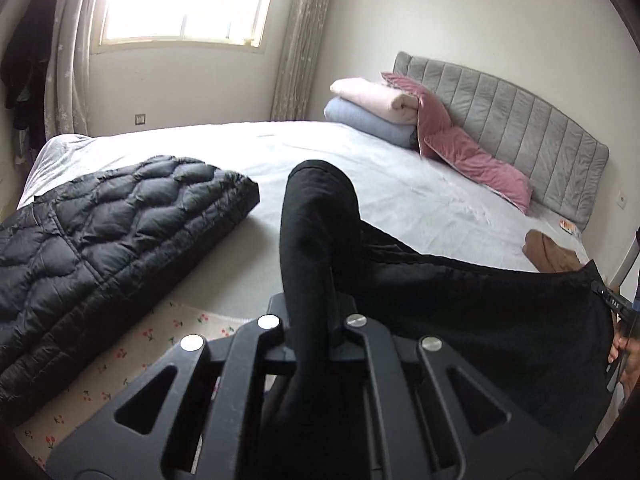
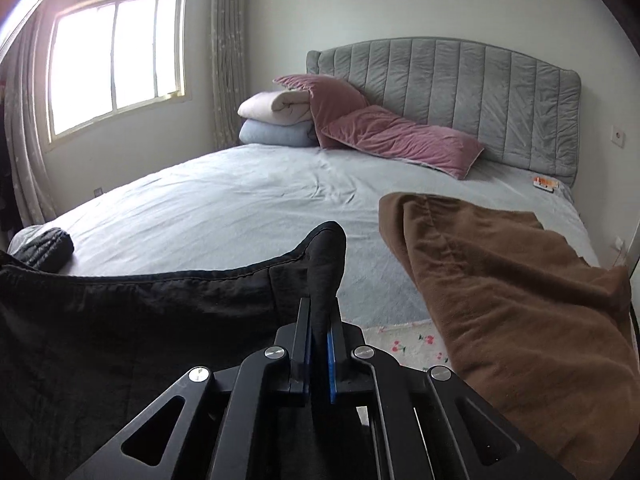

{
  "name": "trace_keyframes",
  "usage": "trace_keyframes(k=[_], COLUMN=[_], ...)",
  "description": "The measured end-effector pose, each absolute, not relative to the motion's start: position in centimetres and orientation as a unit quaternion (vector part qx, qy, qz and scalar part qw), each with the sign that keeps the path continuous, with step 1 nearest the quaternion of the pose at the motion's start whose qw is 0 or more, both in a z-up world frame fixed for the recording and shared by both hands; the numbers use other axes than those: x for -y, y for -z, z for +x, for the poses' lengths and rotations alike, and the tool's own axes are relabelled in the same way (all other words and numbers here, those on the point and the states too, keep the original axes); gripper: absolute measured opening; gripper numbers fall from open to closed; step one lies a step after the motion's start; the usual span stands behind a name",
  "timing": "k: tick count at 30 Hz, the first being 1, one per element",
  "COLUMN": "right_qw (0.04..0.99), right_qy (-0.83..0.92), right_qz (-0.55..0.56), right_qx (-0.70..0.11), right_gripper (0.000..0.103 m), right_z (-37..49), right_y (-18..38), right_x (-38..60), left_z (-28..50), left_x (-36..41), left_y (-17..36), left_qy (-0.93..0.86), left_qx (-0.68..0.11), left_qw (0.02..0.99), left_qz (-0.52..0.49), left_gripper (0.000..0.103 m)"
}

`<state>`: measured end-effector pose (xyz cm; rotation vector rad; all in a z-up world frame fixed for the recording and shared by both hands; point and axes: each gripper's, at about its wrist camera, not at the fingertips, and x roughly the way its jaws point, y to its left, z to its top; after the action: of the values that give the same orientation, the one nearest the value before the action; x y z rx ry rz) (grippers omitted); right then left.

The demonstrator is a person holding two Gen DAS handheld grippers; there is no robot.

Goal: Fold large clothes
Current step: 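Lay the folded hem down on the jacket and open both grippers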

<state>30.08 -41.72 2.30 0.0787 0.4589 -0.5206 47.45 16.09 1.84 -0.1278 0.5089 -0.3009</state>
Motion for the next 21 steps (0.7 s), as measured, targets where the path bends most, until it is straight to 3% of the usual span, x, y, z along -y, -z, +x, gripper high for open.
trace_keyframes(k=[5,11,13,14,16,17,19,20,21], right_qw=[0.934,0.900,0.883,0.874,0.866,0.866,0.874,0.880,0.887], right_qy=[0.279,0.305,0.313,0.322,0.343,0.350,0.344,0.335,0.326], right_qz=[0.042,0.041,0.061,0.068,0.079,0.082,0.087,0.084,0.077], right_qx=[-0.220,-0.310,-0.345,-0.357,-0.355,-0.348,-0.333,-0.326,-0.319], right_gripper=[0.004,0.007,0.008,0.011,0.017,0.022,0.037,0.050,0.056], right_z=[35.2,41.0,42.0,42.1,41.2,40.5,39.0,38.5,38.1], right_y=[-2.3,4.0,5.7,6.2,5.9,5.4,4.0,3.4,2.6], right_x=[43.6,46.6,48.0,48.5,49.2,49.2,48.4,47.6,46.5], left_z=[52.4,58.2,59.2,59.2,59.0,58.7,57.6,57.0,56.2], left_x=[-13.9,-10.9,-10.1,-9.9,-10.0,-10.4,-11.2,-11.3,-11.0], left_y=[-0.5,7.8,9.1,9.1,8.4,7.9,6.6,5.9,5.1], left_qy=[0.090,0.034,0.024,0.015,-0.011,-0.027,-0.032,-0.023,-0.009], left_qx=[-0.250,-0.335,-0.370,-0.375,-0.371,-0.367,-0.360,-0.360,-0.357], left_qw=[0.963,0.941,0.928,0.926,0.927,0.928,0.931,0.932,0.933], left_qz=[-0.049,0.017,0.037,0.045,0.061,0.063,0.049,0.043,0.040], left_gripper=[0.006,0.008,0.014,0.017,0.038,0.040,0.054,0.057,0.060])
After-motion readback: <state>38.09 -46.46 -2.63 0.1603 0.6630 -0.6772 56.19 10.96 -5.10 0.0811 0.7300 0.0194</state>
